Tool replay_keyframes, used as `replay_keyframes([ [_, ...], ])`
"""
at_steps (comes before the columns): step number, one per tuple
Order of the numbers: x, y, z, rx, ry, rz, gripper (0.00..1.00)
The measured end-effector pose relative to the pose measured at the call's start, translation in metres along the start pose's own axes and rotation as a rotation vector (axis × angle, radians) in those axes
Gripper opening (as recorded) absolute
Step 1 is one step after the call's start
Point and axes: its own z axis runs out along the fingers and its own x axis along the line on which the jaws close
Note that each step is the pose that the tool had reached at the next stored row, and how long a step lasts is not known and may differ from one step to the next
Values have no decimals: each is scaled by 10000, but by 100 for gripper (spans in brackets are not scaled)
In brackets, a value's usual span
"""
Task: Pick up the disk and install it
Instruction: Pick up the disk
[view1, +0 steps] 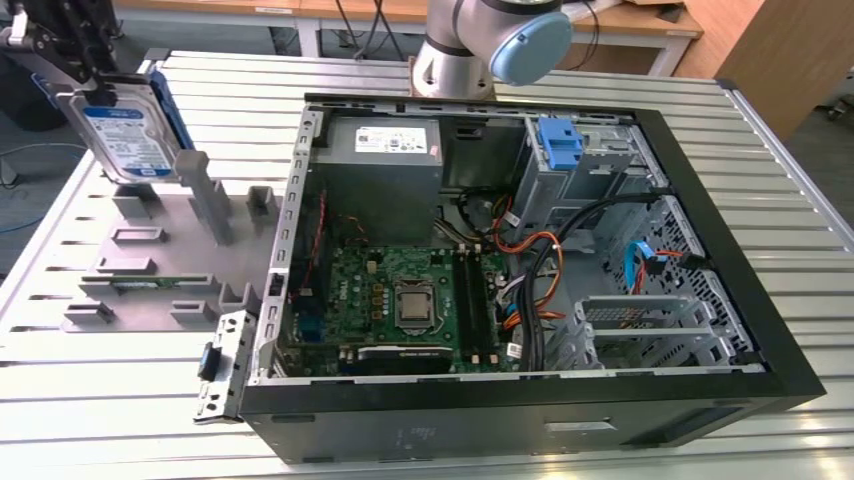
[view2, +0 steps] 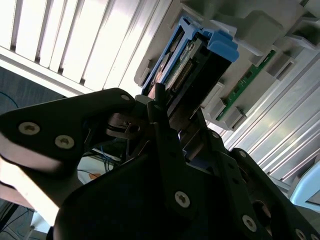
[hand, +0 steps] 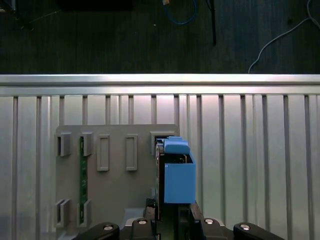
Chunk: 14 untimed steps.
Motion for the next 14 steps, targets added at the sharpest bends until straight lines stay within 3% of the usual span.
replay_keyframes([
  [14,-8,4,-187,0,0,0,35],
])
